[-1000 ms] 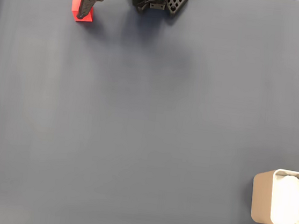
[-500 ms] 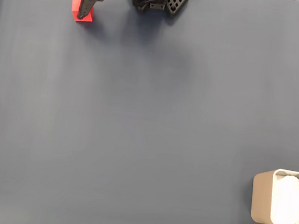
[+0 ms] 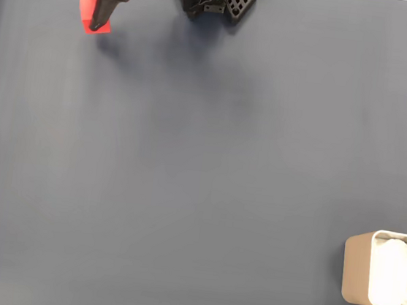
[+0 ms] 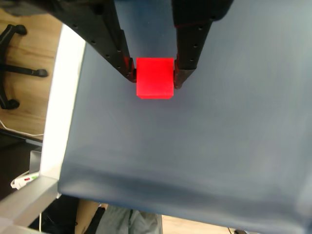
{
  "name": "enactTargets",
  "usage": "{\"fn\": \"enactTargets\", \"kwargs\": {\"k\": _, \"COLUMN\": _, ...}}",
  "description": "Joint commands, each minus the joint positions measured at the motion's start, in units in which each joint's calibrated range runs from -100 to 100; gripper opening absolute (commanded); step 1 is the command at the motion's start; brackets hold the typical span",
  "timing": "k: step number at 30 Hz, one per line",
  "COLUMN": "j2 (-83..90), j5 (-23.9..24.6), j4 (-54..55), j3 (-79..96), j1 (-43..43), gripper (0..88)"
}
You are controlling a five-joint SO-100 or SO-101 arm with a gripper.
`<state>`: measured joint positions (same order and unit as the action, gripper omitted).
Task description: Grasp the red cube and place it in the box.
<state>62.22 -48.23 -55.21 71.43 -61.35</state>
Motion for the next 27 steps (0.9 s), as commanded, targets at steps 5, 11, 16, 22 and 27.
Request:
{"fn": "enactTargets", "kwargs": {"k": 5, "j2": -4.34, "j5": -1.32, "j4": 0.54, "j3": -10.48, "j1": 5.03, "gripper": 6.2}}
{"fn": "enactTargets", "kwargs": {"k": 11, "j2": -7.63, "j5": -2.10, "j4": 0.78, "j3": -15.59, "j1": 9.93, "gripper": 6.1}}
{"fn": "enactTargets", "kwargs": {"k": 16, "j2": -10.23, "j5": -2.20, "j4": 0.29, "j3": -19.60, "j1": 14.12, "gripper": 6.1}}
{"fn": "enactTargets", "kwargs": {"k": 22, "j2": -12.92, "j5": -2.69, "j4": 0.21, "j3": -24.17, "j1": 19.73, "gripper": 6.1}}
{"fn": "enactTargets", "kwargs": {"k": 27, "j2": -15.69, "j5": -2.93, "j4": -0.53, "j3": -29.18, "j1": 24.84, "gripper": 6.1}}
